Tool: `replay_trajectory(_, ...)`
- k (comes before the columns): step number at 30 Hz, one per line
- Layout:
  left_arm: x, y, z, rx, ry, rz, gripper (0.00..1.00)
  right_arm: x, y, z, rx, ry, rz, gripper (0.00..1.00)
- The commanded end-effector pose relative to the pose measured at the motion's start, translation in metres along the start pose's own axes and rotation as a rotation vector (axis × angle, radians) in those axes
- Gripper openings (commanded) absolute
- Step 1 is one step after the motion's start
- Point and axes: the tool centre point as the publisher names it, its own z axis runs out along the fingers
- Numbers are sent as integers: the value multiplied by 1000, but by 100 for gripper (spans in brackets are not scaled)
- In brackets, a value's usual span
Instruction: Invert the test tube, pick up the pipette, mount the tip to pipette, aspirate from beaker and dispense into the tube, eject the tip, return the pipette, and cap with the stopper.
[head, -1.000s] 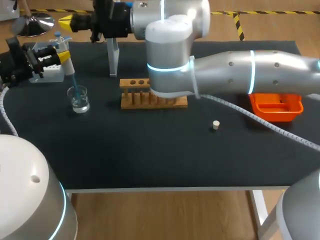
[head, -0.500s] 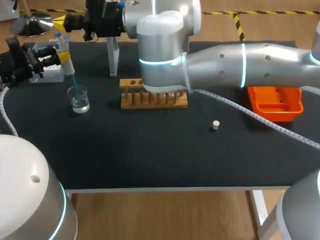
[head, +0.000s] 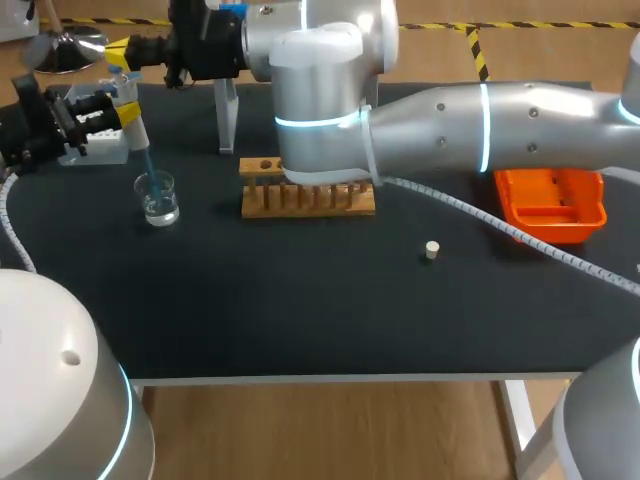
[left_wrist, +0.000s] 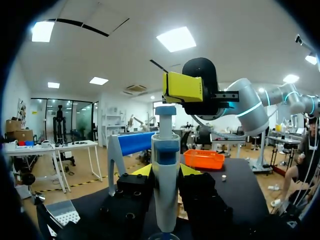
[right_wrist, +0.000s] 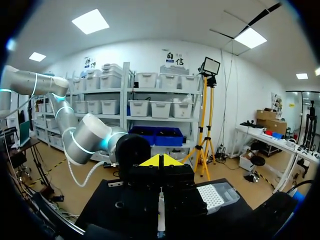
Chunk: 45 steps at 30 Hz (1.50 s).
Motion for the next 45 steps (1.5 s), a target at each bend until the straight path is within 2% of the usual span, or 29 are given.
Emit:
replay_trajectory(1,0,0,-1,2,2,1,0,-1,-2,2,3,-1,1,0)
replay_trajectory(25,0,0,-1,2,2,1,0,2,-21,3,19,-4,26,0)
replay_trajectory(45,0,0,-1,2,2,1,0,4,-48,-2,47,-12,52,0)
